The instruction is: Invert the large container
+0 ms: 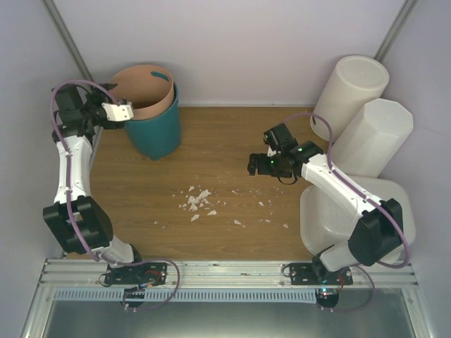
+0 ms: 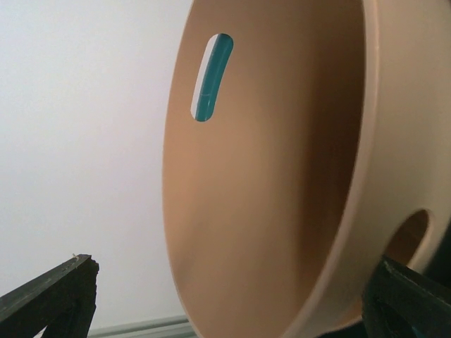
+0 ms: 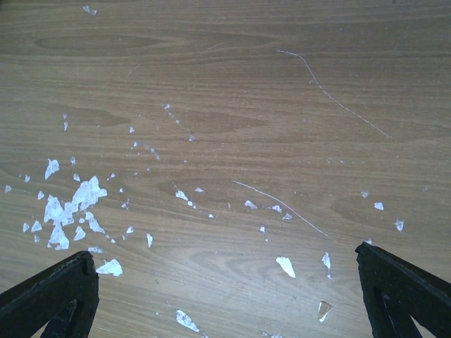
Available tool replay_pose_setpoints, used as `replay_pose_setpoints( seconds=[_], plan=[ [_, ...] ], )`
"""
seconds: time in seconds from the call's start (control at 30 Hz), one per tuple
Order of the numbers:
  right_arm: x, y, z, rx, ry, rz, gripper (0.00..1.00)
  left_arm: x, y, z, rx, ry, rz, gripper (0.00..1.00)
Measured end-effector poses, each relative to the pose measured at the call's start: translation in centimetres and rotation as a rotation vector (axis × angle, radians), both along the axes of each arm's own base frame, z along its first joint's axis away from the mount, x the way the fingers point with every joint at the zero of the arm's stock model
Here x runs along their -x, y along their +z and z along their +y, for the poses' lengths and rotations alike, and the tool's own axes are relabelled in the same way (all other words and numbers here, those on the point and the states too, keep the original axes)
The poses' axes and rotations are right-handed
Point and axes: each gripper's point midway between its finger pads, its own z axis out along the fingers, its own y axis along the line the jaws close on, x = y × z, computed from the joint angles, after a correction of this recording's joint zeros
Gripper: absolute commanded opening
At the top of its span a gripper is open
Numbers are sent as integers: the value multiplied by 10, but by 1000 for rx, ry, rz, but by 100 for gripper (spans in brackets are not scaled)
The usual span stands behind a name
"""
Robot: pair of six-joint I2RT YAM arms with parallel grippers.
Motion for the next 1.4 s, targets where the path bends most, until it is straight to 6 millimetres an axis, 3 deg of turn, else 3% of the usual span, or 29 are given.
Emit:
replay_pose_setpoints(
  seconds=[0.27, 0.33, 0.43, 0.5, 0.93, 1.03, 1.4],
  plan=[
    [1, -4, 2, -7, 5, 5, 100, -8, -4, -3, 28, -18, -101, 96],
    [1, -4, 2, -8, 6, 5, 100, -8, -4, -5, 30, -26, -133, 86],
    [0, -4, 3, -11, 7, 1, 100, -9, -7, -8, 47, -34, -170, 61],
    [0, -4, 3, -13, 7, -1, 100, -10, -13, -12, 67, -42, -174, 54],
    [0, -8, 3, -12, 8, 1, 100, -23, -5, -24, 165, -68, -252, 43],
    [0, -8, 3, -12, 8, 0, 100, -27, -2, -23, 181, -64, -258, 46],
    [0, -8, 3, -11, 11, -3, 100, -27, -1, -27, 47, -116, -319, 97]
  ],
)
